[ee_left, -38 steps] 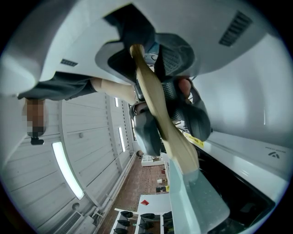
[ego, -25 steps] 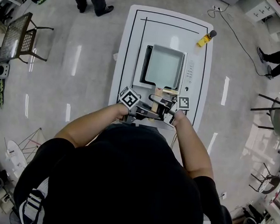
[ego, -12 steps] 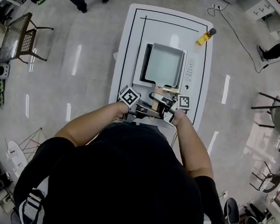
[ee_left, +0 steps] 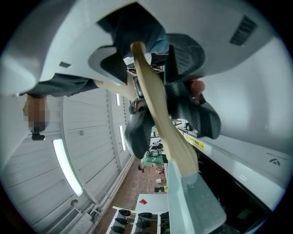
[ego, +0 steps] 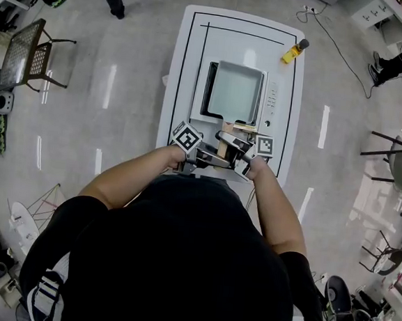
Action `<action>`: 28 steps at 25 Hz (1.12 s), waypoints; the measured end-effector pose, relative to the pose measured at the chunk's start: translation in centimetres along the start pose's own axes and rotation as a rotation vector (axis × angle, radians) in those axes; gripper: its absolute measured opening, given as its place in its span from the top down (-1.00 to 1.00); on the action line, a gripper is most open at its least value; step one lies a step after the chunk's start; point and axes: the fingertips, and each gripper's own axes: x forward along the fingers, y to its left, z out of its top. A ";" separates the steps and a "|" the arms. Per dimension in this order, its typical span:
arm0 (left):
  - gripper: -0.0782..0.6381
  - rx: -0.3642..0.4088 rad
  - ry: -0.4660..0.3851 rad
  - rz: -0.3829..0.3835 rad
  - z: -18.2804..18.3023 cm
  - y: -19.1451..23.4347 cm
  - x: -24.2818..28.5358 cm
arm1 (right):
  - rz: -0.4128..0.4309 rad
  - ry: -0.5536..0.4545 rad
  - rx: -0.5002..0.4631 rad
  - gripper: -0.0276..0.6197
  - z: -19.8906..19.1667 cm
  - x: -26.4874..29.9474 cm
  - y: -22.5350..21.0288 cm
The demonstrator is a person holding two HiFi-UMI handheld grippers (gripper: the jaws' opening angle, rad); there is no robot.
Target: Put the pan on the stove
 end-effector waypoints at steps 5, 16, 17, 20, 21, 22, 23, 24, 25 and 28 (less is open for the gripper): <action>0.04 0.009 -0.026 0.041 0.1 0.6 -0.8 | -0.050 -0.013 -0.074 0.10 0.0 -0.9 0.1; 0.04 0.075 -0.080 0.123 1.5 0.9 -3.0 | -0.170 -0.084 -0.222 0.10 0.8 -3.9 0.3; 0.04 0.085 -0.083 0.131 1.6 0.8 -3.1 | -0.176 -0.092 -0.230 0.10 0.9 -4.2 0.4; 0.04 0.128 -0.088 0.171 1.9 1.0 -3.6 | -0.196 -0.118 -0.254 0.10 1.2 -5.3 0.8; 0.04 0.149 -0.085 0.193 1.9 1.2 -3.9 | -0.204 -0.125 -0.265 0.10 1.3 -5.7 1.0; 0.04 0.172 -0.080 0.215 2.0 1.3 -4.1 | -0.213 -0.130 -0.278 0.10 1.4 -6.1 1.1; 0.04 0.192 -0.078 0.234 2.1 1.2 -4.4 | -0.222 -0.135 -0.289 0.10 1.5 -6.5 1.2; 0.04 0.207 -0.082 0.247 2.2 1.1 -4.6 | -0.231 -0.141 -0.296 0.10 1.5 -6.9 1.2; 0.04 0.216 -0.089 0.258 2.3 1.1 -4.9 | -0.238 -0.147 -0.303 0.10 1.5 -7.2 1.3; 0.04 0.244 -0.120 0.301 2.5 1.2 -5.9 | -0.263 -0.158 -0.336 0.10 1.1 -8.0 1.5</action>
